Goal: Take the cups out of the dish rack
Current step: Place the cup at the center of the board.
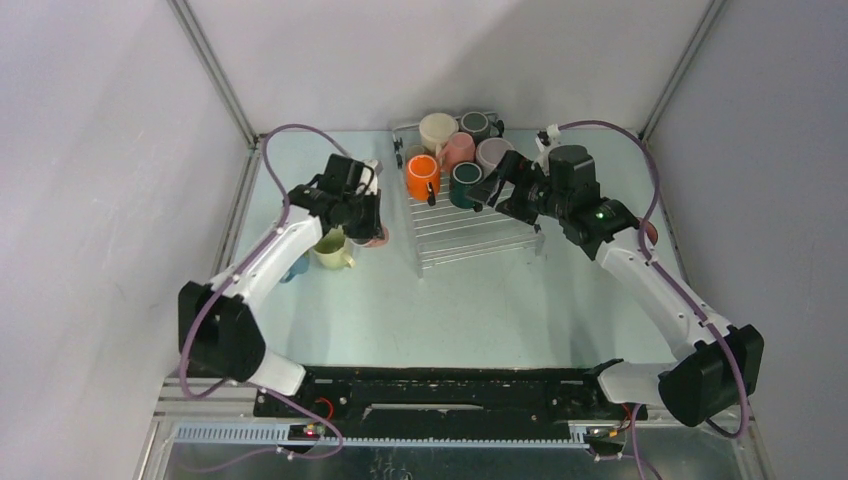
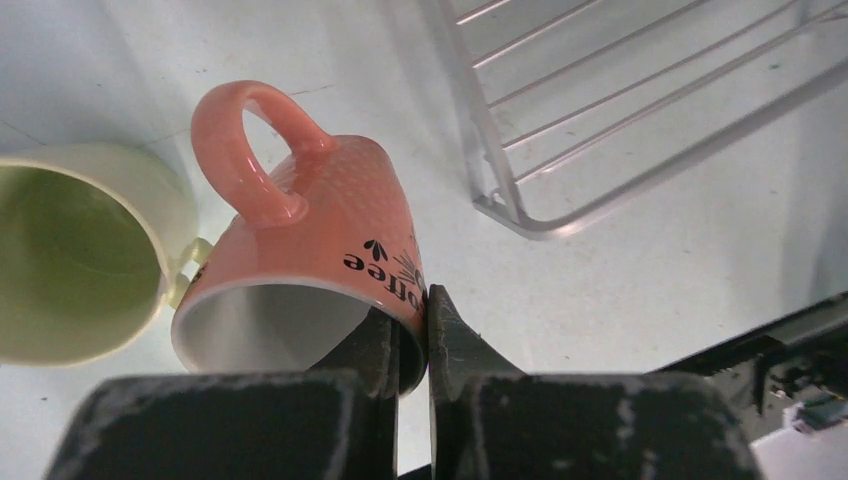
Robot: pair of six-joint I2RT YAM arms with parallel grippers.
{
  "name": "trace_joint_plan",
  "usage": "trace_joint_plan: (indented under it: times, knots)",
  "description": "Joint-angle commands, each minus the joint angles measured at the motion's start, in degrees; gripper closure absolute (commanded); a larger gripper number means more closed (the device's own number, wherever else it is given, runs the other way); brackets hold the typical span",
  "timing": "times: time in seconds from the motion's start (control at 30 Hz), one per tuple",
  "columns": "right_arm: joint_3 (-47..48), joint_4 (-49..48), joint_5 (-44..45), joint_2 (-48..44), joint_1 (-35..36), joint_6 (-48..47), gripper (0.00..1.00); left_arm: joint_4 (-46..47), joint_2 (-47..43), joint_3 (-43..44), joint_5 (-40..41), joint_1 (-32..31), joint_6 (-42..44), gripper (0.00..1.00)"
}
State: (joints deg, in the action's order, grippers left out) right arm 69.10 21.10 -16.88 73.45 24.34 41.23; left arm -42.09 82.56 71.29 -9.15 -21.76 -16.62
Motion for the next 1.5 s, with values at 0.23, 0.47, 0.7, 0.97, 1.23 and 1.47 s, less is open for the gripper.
trace_joint_plan:
  times: [0.23,0.47,0.7,0.97,1.23,1.47]
  knots:
    - [0.59,2.82,1.24,-4.05,-0.85,-3.93,0.0,-3.02,11.81,9.31,8.97,-1.34,6.1,1.0]
    - [0.57,4.15,1.64,-4.51,-0.98,-4.91,0.0,-2.84,16.01,10.11,10.92,-1.36,6.68,1.0]
    - [0.59,4.29,1.15,-4.06,-0.96,-5.08,0.0,-1.85,17.43,8.46,10.64,-1.53,7.21,1.0]
    - [0.57,4.73,1.22,-3.45,-0.94,-5.29,0.0,-1.07,19.14,7.27,10.5,-1.62,7.92,0.95]
    - [0.59,4.36,1.23,-2.75,-0.83,-5.25,0.0,-0.98,20.35,7.64,9.99,-1.59,8.01,0.8]
    - [0.52,4.05,1.33,-2.11,-0.69,-5.32,0.0,-0.72,19.45,7.36,9.86,-1.56,8.1,0.55]
